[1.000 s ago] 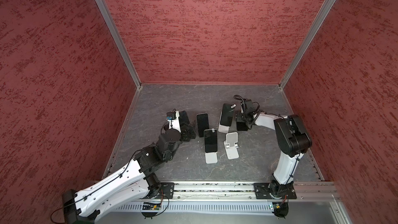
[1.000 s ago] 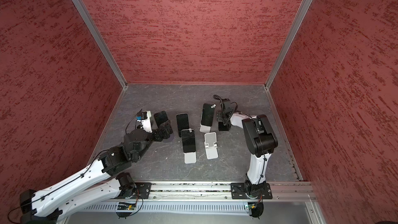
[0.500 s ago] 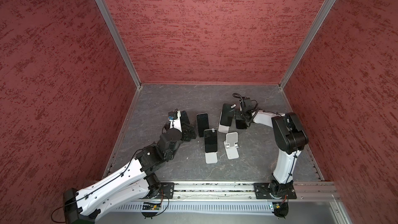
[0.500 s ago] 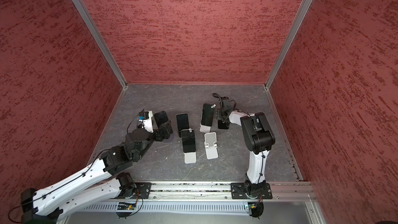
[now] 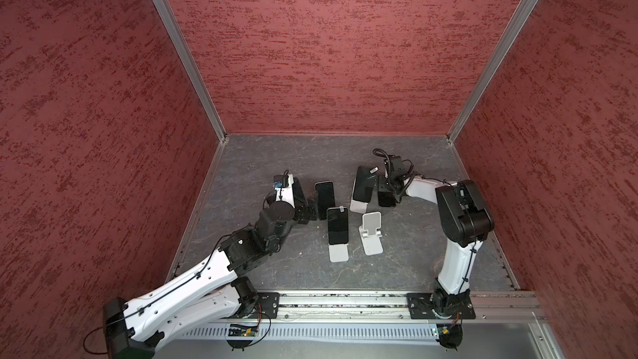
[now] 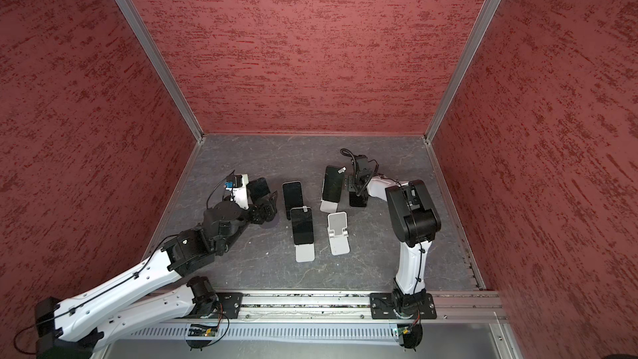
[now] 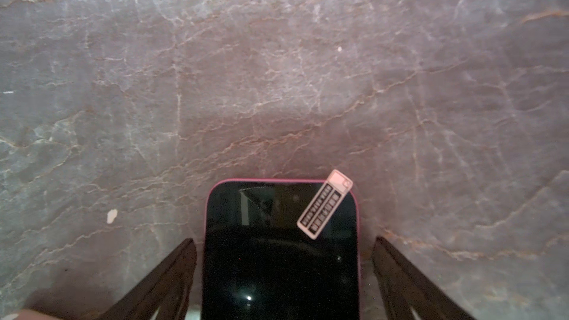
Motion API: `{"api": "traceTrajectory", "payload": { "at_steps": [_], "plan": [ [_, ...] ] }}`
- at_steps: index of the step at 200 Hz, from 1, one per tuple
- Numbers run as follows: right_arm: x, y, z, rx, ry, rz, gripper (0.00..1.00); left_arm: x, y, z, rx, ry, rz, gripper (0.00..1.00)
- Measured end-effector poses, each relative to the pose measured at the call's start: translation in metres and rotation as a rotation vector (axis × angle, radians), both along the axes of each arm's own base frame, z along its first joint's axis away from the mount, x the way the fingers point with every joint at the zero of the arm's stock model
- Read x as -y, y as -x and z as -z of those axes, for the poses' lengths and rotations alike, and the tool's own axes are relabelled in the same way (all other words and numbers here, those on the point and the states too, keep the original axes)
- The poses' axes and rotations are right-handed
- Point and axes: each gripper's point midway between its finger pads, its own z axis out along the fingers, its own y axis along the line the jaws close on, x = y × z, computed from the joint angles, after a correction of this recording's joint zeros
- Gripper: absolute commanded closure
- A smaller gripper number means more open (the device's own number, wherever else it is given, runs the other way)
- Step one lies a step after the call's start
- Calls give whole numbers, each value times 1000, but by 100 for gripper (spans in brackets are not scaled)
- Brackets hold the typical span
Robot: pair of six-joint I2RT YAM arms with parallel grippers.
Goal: Remove the phone from the phone stand
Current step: Place the phone to the middle-right of the table, then pick up the phone stand from the bottom-center of the table.
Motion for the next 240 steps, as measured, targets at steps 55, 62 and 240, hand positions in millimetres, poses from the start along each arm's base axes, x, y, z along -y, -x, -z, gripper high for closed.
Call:
{"api": "traceTrajectory", "payload": {
  "at_steps": [55, 62, 240],
  "plan": [
    [26, -3, -50, 83, -27, 64, 7, 14, -1, 11, -102, -26, 42, 1],
    [28, -1, -59, 103, -32, 72, 6, 16, 0, 14, -118, -32, 52, 1],
    [-10, 152, -157, 213, -255, -78, 4, 51, 18, 23, -199, 27, 263, 1]
  ]
}}
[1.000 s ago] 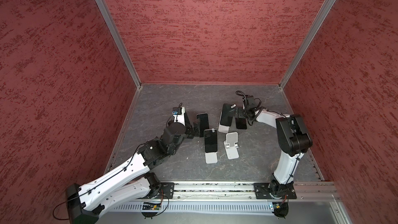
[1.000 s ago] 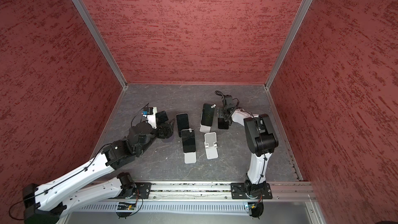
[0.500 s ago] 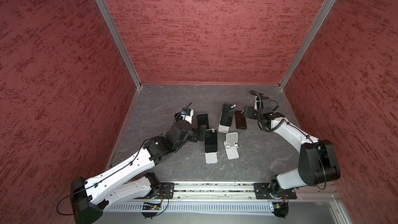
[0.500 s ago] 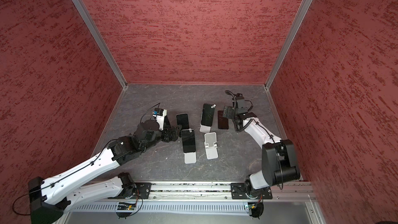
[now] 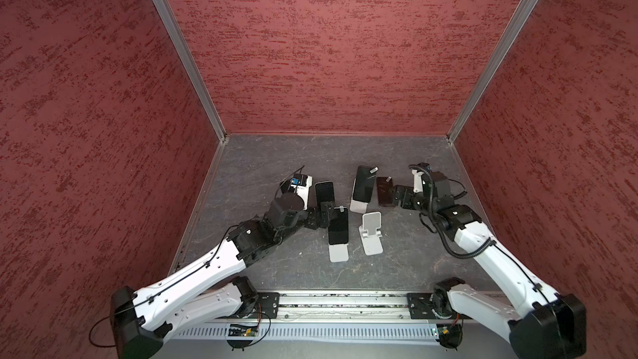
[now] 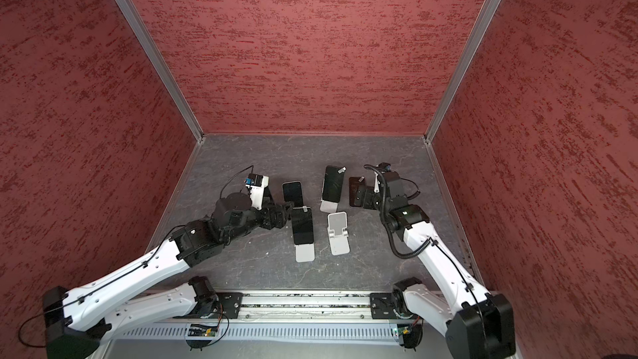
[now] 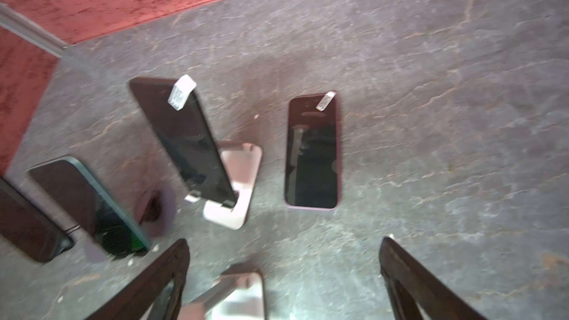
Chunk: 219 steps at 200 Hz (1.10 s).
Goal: Remove the phone from the phone stand
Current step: Pick up the phone stand from the bottom-center of the table.
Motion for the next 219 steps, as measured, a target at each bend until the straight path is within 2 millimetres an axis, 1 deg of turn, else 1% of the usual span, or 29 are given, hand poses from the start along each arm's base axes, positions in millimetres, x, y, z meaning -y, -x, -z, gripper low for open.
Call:
{"api": "traceTrajectory", "payload": {
  "at_steps": [24, 50, 73, 94, 127, 219],
  "plan": [
    [-18, 15, 2, -14, -13, -45, 4, 0, 0, 0, -1, 5, -2, 0],
    [-37, 31, 13, -48, -14, -92, 4, -1, 1, 1, -3, 9, -4, 1],
    [-47, 44, 25, -77, -11, -118, 3, -2, 2, 2, -5, 9, -4, 0],
    [-56, 51, 29, -90, -12, -141, 3, -2, 2, 2, -10, 13, -7, 1],
    [-66, 57, 33, -97, 1, -155, 3, -1, 2, 5, -18, 16, -7, 1],
    [-85, 63, 64, -156, 102, -163, 4, -2, 3, 10, -27, 12, -5, 1]
  ]
}}
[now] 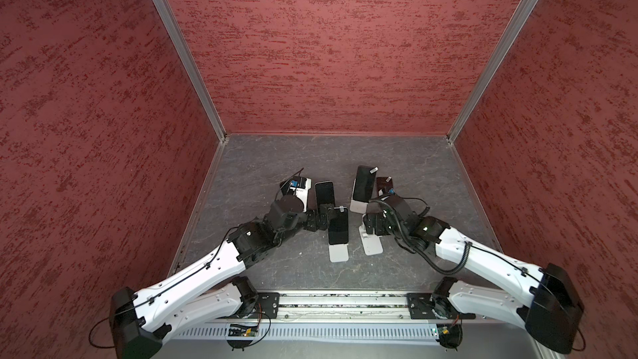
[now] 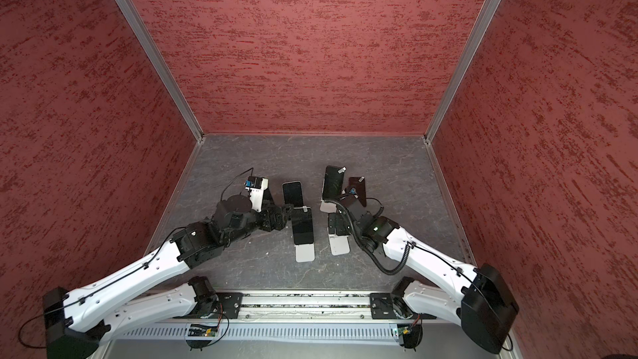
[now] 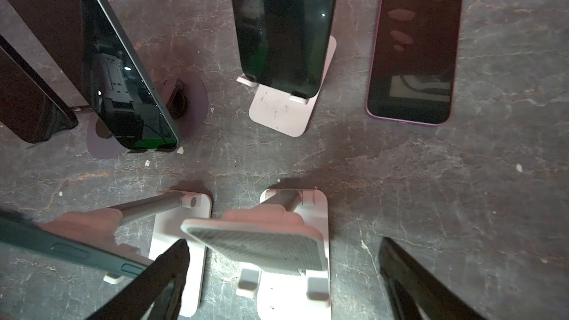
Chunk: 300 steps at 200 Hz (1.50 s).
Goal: Remove the phone from the phone stand
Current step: Pick up the phone stand from the bottom-center of the table.
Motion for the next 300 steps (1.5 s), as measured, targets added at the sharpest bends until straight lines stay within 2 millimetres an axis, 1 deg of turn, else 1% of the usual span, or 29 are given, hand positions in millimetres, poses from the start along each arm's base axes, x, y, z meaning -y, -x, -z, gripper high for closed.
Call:
{"api": "traceTrajectory", "payload": {
  "at_steps": [38, 102, 151, 172, 203, 233, 243, 280, 300],
  "plan": [
    [-9, -5, 0, 9, 26, -4, 5, -1, 1, -2, 10, 13, 0, 1],
    [-13, -15, -5, 47, 62, 55, 7, -4, 0, -7, 25, 36, -5, 0],
    [-13, -14, 2, 36, 106, 84, 9, -7, 1, -2, 24, 38, -7, 0],
    [-12, -14, 6, 31, 122, 94, 14, -9, 1, -1, 21, 40, -12, 1],
    [-11, -15, 11, 25, 133, 111, 18, -10, 0, -1, 20, 42, -17, 0],
    [-10, -15, 17, 13, 150, 117, 25, -12, -1, 0, 19, 42, -24, 0],
    [-10, -15, 18, 12, 150, 118, 27, -12, -2, 0, 19, 42, -27, 1],
    [-8, -16, 17, 20, 157, 129, 40, -13, -2, 0, 19, 42, -30, 1],
    [-8, -16, 17, 20, 157, 129, 41, -13, -3, 0, 18, 43, -30, 0]
  ]
}}
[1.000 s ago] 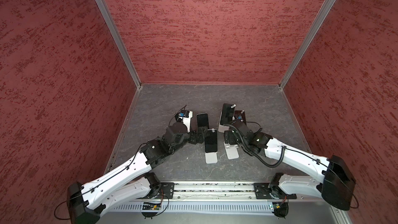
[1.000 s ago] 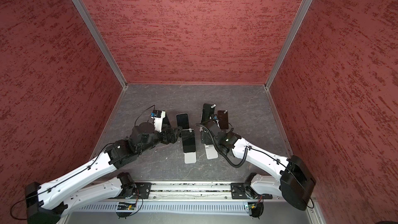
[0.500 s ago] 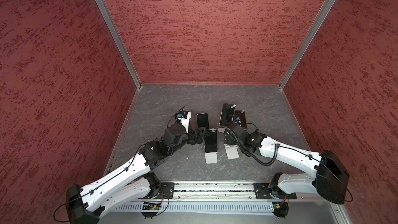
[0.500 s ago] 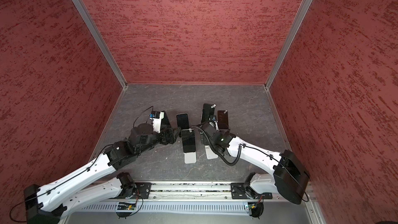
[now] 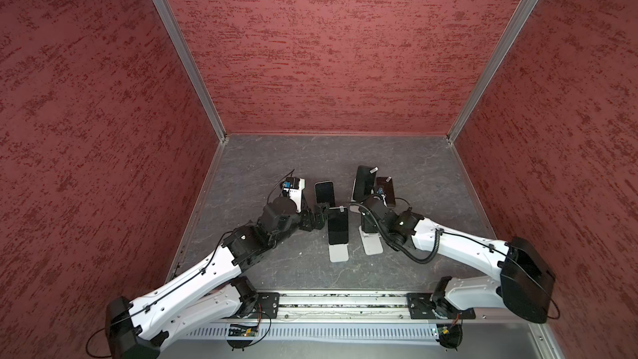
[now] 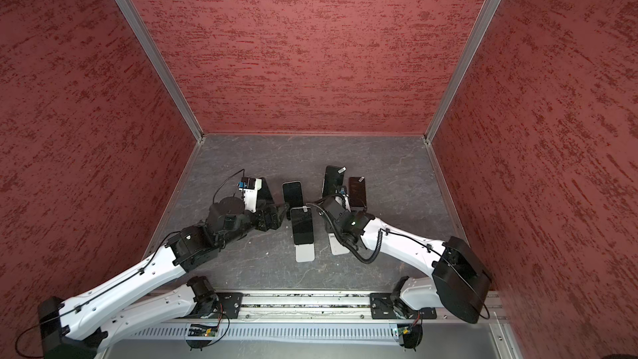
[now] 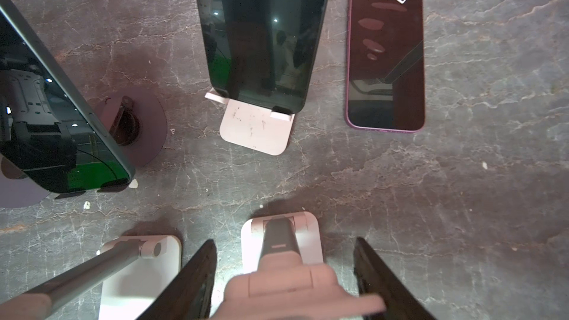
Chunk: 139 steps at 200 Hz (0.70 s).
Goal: Remove the phone from the phone stand
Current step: Pick up the phone stand from the bottom-center of the table.
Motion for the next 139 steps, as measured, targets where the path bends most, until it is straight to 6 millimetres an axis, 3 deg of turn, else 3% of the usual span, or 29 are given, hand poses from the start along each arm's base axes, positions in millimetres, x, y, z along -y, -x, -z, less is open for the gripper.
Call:
{"api": "traceTrajectory", "payload": {
  "at_steps": [49, 139],
  "plan": [
    [6, 1, -2, 8, 22, 11, 43, -1, -1, 0, -1, 1, -5, 1],
    [50, -6, -25, 49, 154, 88, 44, -4, -6, 3, 6, -4, -1, 1]
  ]
}}
